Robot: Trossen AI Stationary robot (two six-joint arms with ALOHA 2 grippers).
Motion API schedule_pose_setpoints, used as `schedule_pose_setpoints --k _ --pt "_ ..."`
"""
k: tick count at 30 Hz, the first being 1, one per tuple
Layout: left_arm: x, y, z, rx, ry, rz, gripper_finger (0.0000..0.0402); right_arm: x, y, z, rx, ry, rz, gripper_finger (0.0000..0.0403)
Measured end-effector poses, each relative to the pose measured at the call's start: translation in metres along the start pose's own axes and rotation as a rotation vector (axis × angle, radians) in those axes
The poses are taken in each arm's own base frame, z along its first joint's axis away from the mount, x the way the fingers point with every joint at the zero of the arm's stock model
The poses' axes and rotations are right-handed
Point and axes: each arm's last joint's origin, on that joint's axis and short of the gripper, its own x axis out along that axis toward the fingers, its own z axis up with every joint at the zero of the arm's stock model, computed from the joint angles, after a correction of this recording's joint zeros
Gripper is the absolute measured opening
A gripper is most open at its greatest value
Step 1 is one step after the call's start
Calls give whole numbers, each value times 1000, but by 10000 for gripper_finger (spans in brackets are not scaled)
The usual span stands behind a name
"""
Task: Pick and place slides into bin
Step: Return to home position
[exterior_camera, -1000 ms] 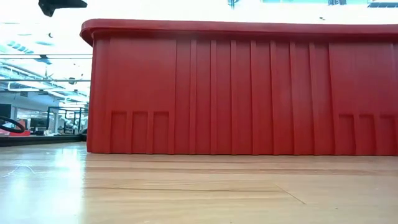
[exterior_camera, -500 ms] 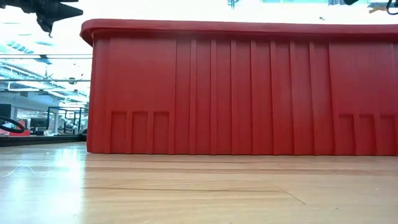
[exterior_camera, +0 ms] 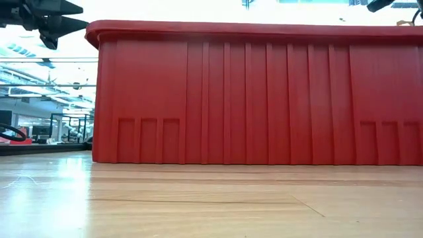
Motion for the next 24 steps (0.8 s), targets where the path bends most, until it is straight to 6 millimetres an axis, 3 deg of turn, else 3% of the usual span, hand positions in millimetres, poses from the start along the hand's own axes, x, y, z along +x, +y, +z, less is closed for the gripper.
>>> schedule_pose_setpoints --k 12,19,24 --pt "10 -9 -29 21 3 -53 186 0 2 -1 25 28 71 151" --pt "14 -15 -38 37 -105 -142 186 0 2 -2 16 37 66 151" --pt "17 -12 -42 19 -105 -87 186 0 -1 -5 21 48 9 151"
